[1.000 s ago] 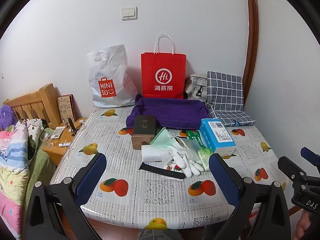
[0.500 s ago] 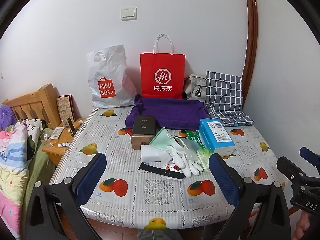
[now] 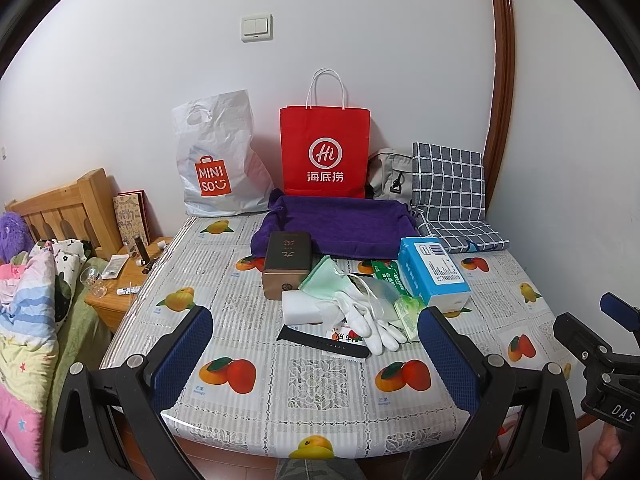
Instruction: Organize soft objects
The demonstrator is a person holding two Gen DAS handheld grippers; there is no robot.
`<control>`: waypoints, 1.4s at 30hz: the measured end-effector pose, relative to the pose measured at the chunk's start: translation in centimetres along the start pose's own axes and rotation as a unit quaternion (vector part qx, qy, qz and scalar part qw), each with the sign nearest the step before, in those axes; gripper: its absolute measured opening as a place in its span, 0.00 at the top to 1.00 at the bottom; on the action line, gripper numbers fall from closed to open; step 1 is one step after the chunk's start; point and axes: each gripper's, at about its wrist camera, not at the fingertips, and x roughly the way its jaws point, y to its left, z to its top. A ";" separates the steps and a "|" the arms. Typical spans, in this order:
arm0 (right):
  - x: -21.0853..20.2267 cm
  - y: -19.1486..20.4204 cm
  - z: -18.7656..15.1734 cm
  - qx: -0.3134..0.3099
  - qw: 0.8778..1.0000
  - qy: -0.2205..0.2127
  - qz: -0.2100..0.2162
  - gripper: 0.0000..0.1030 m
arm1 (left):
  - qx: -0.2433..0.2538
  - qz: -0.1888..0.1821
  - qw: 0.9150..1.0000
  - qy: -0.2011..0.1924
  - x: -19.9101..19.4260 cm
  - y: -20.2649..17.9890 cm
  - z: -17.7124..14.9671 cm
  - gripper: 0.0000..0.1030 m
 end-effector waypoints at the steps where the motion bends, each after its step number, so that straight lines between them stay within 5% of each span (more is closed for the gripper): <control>1: 0.0 0.0 0.0 0.000 1.000 0.000 0.001 0.02 | 0.000 0.000 1.000 0.000 0.0 0.0 0.0 0.00; 15: 1.1 -0.4 0.0 0.006 1.000 0.005 0.006 0.02 | -0.009 0.005 1.000 0.009 2.2 0.9 0.4 0.00; 28: 9.4 -0.7 -2.1 0.009 0.998 0.066 0.017 0.02 | -0.020 0.010 0.996 0.090 10.4 2.3 -2.5 0.00; 42: 18.4 -0.9 -4.7 0.039 0.989 0.130 0.065 0.05 | -0.031 -0.001 0.991 0.131 16.7 1.6 -3.8 0.00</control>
